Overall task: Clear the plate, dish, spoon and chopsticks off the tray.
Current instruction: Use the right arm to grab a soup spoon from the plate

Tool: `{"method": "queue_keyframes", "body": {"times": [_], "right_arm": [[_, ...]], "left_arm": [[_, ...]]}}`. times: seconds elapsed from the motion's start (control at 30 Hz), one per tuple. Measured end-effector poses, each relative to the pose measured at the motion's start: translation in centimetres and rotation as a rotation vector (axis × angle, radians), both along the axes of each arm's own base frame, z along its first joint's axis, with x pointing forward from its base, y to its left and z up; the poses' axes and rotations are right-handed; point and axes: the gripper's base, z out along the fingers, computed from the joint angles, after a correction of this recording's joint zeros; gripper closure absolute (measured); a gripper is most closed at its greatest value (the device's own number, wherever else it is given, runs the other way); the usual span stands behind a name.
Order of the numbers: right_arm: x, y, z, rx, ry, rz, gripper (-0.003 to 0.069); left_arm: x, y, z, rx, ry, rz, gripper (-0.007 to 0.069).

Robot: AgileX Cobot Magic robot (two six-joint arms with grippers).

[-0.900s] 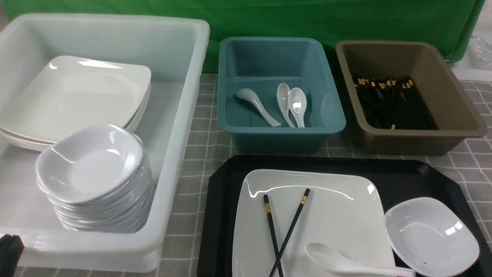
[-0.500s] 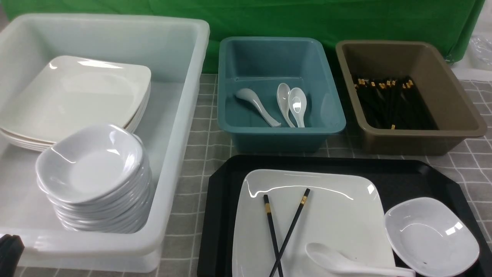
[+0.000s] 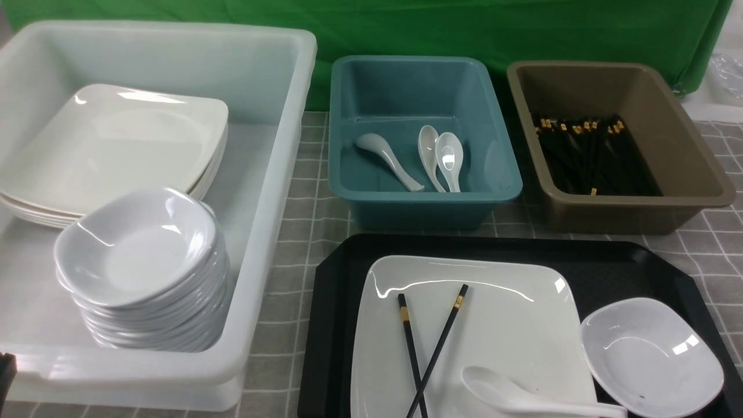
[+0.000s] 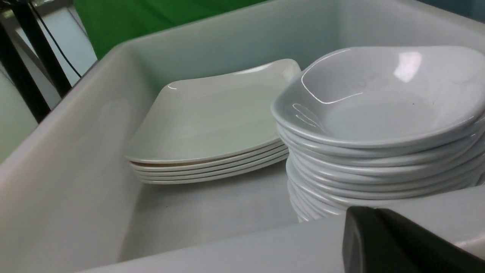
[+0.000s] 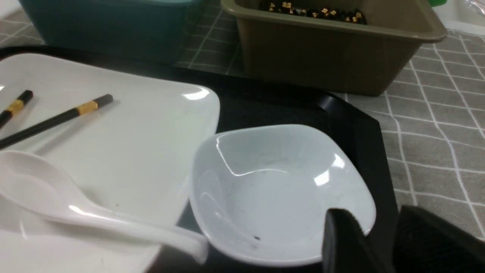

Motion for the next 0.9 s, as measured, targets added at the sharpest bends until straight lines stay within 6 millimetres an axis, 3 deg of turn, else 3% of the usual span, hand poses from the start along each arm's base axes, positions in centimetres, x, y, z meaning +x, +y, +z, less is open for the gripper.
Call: {"method": "queue_keyframes", "body": {"times": [0.23, 0.33, 0.4, 0.5, 0.57, 0.6, 0.7, 0.9], "right_arm": [[0.2, -0.1, 0.5, 0.004, -0.062, -0.008, 0.0418], [0.2, -0.1, 0.6, 0.019, -0.065, -0.012, 0.0418], [0.2, 0.0, 0.9, 0.142, -0.082, -0.04, 0.0418], [0.4, 0.0, 1.8, 0.546, -0.145, -0.116, 0.0418], [0.4, -0.1, 2.2, 0.704, -0.165, -0.139, 0.0418], [0.4, -0.2, 2.6, 0.909, -0.179, -0.166, 0.0418], [0.4, -0.3, 3.0, 1.027, -0.207, -0.173, 0.0418], [0.4, -0.4, 3.4, 1.072, -0.254, -0.166, 0.0418]], "left_arm": [[0.0, 0.0, 0.1, 0.07, -0.009, -0.005, 0.0613], [0.1, -0.2, 0.6, -0.038, -0.069, -0.021, 0.0613], [0.0, -0.4, 1.8, -0.311, -0.186, -0.042, 0.0613], [-0.2, -0.1, 3.3, -0.64, -0.336, -0.046, 0.0613], [-0.3, 0.1, 3.7, -0.699, -0.38, -0.046, 0.0613], [-0.5, 0.4, 4.2, -0.776, -0.442, -0.047, 0.0613], [-0.8, 0.7, 5.0, -0.827, -0.537, -0.054, 0.0613], [-1.5, 1.2, 6.1, -0.836, -0.693, -0.064, 0.0613]]}}
